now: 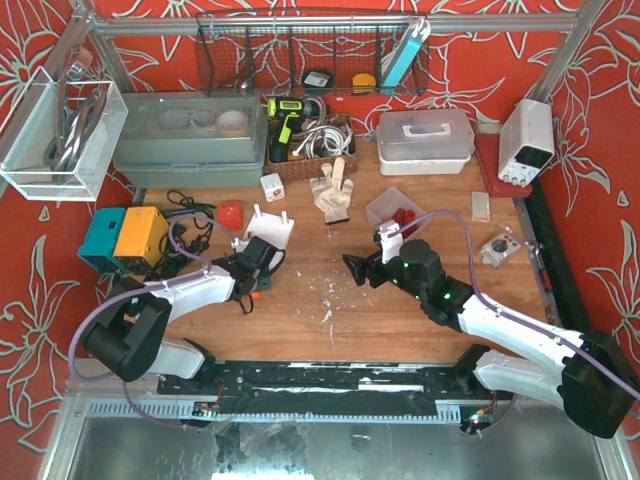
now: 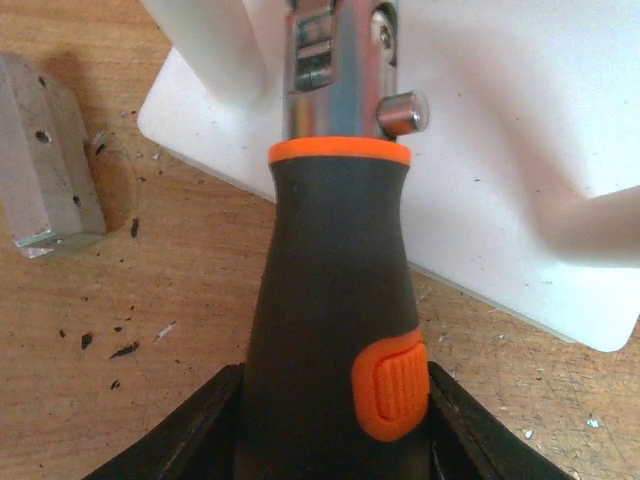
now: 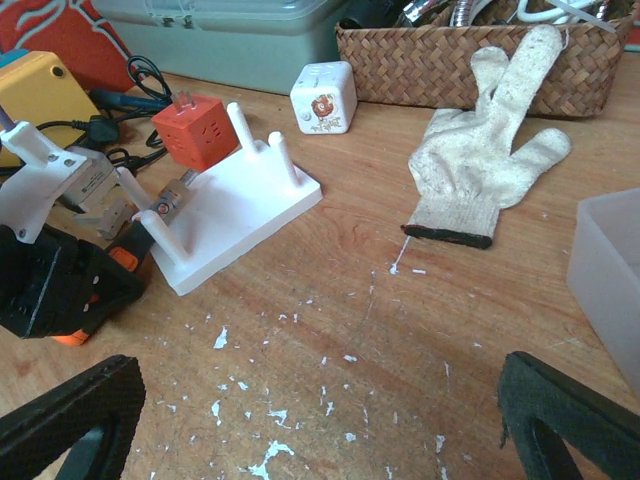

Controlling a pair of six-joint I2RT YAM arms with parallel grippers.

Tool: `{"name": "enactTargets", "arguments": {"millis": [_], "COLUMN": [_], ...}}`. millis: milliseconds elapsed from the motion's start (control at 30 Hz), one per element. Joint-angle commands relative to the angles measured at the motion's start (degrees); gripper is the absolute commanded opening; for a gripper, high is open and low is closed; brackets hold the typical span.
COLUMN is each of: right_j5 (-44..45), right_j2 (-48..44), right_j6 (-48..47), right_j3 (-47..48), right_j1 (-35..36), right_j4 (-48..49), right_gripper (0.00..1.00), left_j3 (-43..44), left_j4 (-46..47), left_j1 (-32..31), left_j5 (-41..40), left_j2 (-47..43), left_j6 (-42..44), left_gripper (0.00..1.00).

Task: Install the large spring

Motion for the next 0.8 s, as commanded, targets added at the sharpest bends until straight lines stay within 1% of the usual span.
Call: {"name": "enactTargets", "arguments": {"millis": [0, 333, 533, 767], "right_j5": [1.7, 2.0, 2.2, 2.3], "right_j2": [-1.0, -1.2, -1.3, -1.1], "right_j6": [-1.0, -1.1, -1.2, -1.2], "right_j3": [-1.1, -1.2, -1.3, -1.2], "right_j1": [0.5, 0.6, 0.6, 0.6], "right_j4": [0.1, 0.0, 0.0, 0.0], "right_gripper": [0.97, 0.97, 0.97, 0.97], "left_j3": [-0.1, 2.2, 3.8, 4.8], "left_j4": [0.5, 0.1, 0.8, 0.9], "left_j1": [-0.2, -0.2, -0.3, -0.4], "left_j5": [-0.6, 1.4, 4.0, 5.8], "left_j2": [-0.2, -2.7, -4.2, -8.3], "left_j6": [0.2, 4.1, 6.0, 6.2], "left_gripper": [0.43, 0.29, 0.25, 0.18]}}
